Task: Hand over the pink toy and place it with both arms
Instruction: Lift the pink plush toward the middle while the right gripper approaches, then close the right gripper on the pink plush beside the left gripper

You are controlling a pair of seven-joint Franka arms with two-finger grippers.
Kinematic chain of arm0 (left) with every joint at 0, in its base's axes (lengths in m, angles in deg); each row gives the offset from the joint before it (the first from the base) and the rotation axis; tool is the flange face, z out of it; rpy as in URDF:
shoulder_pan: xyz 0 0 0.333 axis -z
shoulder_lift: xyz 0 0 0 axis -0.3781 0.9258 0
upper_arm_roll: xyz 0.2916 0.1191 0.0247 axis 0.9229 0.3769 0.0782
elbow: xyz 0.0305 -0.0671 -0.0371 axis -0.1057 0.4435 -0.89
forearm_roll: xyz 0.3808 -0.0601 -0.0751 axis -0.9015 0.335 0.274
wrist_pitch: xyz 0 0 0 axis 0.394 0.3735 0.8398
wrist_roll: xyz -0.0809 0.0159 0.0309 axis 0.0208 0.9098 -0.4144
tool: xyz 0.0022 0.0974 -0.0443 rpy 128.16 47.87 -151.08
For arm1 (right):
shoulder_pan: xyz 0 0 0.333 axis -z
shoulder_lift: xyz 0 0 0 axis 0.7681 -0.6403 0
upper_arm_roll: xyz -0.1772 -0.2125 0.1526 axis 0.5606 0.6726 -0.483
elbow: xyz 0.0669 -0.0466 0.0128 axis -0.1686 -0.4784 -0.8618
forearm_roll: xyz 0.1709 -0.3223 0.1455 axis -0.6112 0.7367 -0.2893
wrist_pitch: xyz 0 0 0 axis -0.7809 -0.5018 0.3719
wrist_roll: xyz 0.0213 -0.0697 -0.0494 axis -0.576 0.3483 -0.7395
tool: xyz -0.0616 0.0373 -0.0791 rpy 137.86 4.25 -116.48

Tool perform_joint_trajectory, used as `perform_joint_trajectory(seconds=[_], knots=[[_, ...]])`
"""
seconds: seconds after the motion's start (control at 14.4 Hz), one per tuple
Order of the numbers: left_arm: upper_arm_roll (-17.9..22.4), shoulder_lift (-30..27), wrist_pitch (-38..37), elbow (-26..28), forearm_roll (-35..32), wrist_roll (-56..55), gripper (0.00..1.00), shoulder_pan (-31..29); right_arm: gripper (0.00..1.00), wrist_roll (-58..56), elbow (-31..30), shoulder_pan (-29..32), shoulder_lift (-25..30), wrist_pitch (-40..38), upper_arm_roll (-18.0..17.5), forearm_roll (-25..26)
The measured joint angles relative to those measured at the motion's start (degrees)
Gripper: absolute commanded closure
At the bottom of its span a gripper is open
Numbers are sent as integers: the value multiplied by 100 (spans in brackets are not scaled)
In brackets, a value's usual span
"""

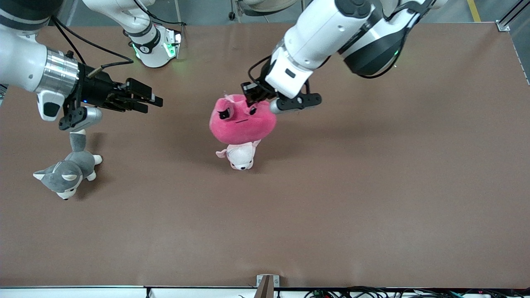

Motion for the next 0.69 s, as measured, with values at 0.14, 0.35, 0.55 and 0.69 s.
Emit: perform_joint_trajectory(seconds=[0.14,0.35,0.55,0.69], knots=[[2,180,283,-2,0,-293,100,214,33,35,117,-61,-156,0,-1,-212],[3,311,476,-22,2,-652,100,359,33,285,210,-218,-259,0,-2,-294],[3,387,714,-27,3,-1006,100,501,34,326,220,-292,-292,-5,-1,-294],[3,418,775,-30,3,-1119,100,579,34,338,219,-385,-342,9,-1,-290]])
